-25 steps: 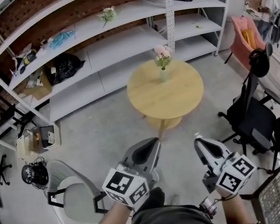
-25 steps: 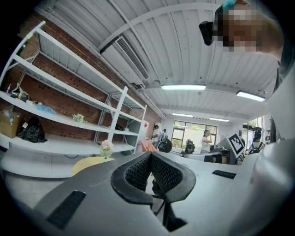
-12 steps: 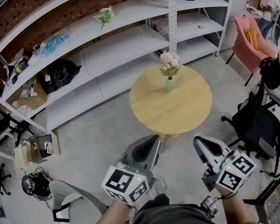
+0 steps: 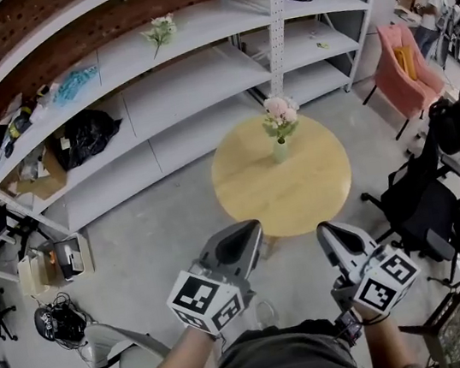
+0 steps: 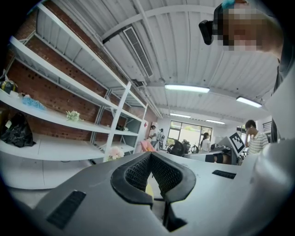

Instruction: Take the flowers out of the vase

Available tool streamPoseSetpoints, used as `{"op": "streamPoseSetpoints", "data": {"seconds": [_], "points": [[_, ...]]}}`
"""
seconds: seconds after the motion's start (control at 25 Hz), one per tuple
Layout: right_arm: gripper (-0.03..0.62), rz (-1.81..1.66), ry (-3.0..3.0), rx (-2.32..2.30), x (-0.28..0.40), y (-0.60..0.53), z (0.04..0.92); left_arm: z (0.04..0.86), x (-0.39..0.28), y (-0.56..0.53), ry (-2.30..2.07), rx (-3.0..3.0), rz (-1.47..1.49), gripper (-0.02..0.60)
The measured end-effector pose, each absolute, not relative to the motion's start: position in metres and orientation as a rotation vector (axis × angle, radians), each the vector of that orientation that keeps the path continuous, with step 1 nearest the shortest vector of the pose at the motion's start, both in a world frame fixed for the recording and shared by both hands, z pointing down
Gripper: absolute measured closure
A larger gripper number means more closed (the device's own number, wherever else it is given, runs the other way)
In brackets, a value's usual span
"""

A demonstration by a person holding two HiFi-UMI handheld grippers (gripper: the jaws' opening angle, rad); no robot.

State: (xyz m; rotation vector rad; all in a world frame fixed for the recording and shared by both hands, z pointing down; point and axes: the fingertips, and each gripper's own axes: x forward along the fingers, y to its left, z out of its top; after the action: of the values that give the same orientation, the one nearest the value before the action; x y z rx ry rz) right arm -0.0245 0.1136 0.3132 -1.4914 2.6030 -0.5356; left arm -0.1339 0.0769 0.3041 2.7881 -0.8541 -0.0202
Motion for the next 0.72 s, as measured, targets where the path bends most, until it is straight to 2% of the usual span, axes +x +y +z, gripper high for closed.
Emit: {"op": "streamPoseSetpoints", "data": {"seconds": [0.72], "points": [[0.579, -0.596, 2.577, -1.494, 0.011, 0.022, 0.327, 0.322, -0.095, -0.011, -0.831, 2.761, 0.039, 0.578]]}}
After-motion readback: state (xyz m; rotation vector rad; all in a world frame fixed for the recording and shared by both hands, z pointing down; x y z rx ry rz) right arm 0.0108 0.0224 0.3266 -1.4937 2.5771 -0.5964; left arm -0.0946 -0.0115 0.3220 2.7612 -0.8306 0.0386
